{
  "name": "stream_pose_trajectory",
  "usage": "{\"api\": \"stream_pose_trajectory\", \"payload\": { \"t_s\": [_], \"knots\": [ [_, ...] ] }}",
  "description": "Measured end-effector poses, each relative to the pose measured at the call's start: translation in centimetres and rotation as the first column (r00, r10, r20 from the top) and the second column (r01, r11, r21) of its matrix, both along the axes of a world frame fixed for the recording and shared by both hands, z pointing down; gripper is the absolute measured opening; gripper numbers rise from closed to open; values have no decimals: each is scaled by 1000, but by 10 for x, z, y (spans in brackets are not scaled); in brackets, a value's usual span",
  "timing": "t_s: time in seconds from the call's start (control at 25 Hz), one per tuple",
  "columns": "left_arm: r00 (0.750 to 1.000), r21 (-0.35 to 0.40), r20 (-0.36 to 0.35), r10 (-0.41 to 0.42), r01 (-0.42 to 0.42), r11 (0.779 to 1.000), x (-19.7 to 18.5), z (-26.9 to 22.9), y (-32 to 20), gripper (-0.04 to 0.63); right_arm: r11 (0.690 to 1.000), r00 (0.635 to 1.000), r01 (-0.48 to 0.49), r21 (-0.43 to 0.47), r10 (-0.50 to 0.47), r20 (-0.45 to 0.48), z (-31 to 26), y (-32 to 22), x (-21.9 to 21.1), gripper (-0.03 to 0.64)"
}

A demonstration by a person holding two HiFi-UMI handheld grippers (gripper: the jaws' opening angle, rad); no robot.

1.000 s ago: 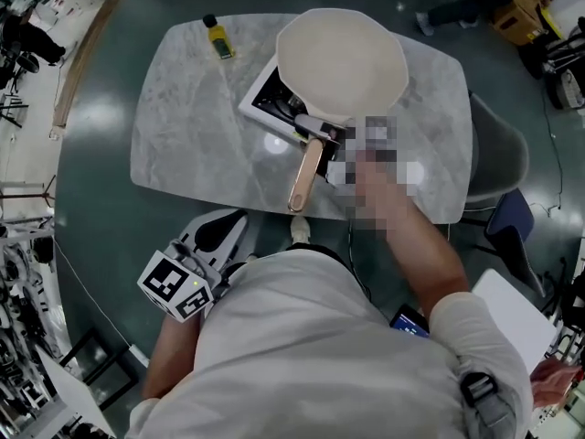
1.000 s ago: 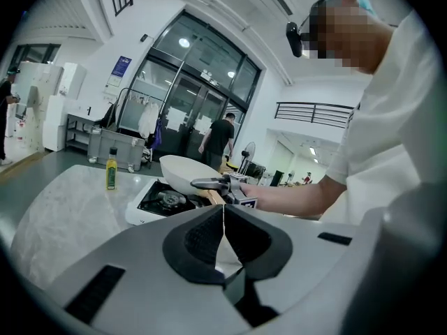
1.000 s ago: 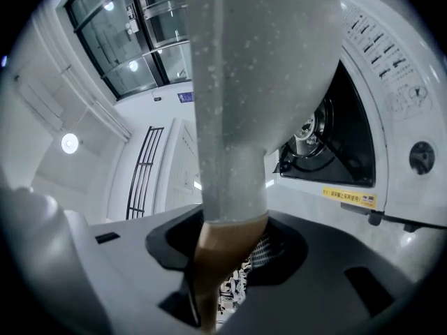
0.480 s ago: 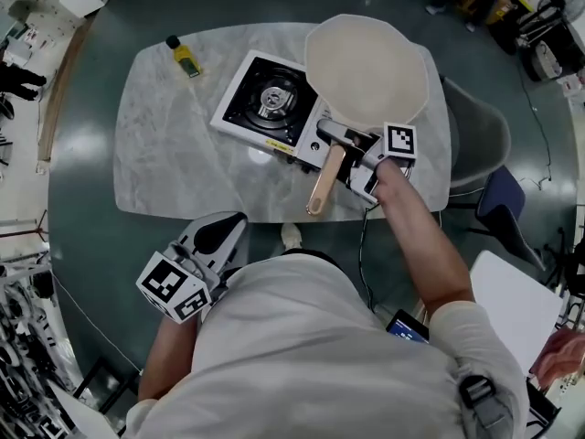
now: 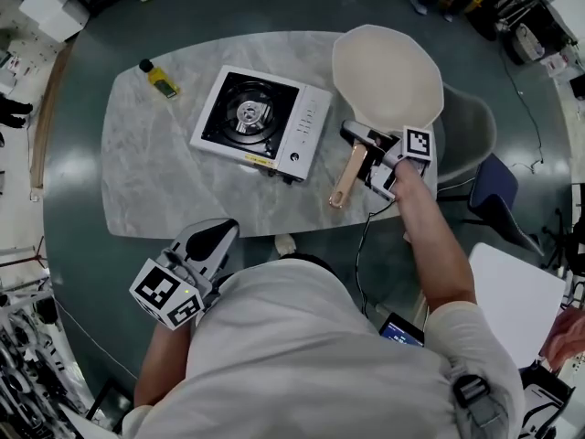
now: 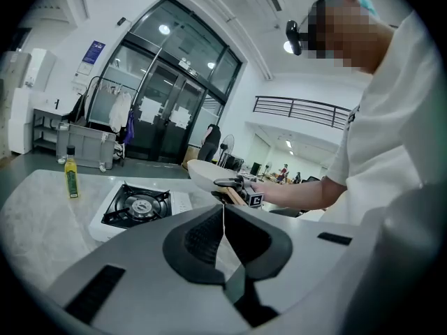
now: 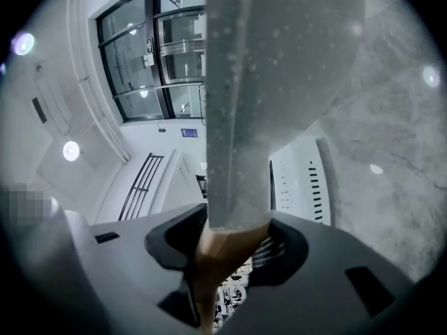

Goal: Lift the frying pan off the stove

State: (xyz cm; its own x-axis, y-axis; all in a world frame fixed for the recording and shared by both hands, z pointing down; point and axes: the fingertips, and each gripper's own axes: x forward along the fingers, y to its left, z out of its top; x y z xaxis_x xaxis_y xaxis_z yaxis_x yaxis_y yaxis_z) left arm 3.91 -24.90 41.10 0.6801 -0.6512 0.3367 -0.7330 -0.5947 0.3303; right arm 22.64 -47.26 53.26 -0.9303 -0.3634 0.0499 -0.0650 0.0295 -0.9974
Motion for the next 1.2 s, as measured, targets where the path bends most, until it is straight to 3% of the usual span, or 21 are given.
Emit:
{"api": "stream_pose_trajectory", "payload": {
  "t_s": [0.36,0.68,1.2],
  "knots": [
    [999,-31,35,1,0,1000,-5,4,-8,20,998,998,-63,-15,63,-24,42,-43,50,176],
    [997,-49,74,-2,5,999,-11,7,-12,20,993,994,-109,-35,109,-7,86,-71,66,178],
    [996,-62,91,-16,22,998,-16,8,-12,20,993,994,-108,-45,107,-16,117,-79,74,181]
  ]
}}
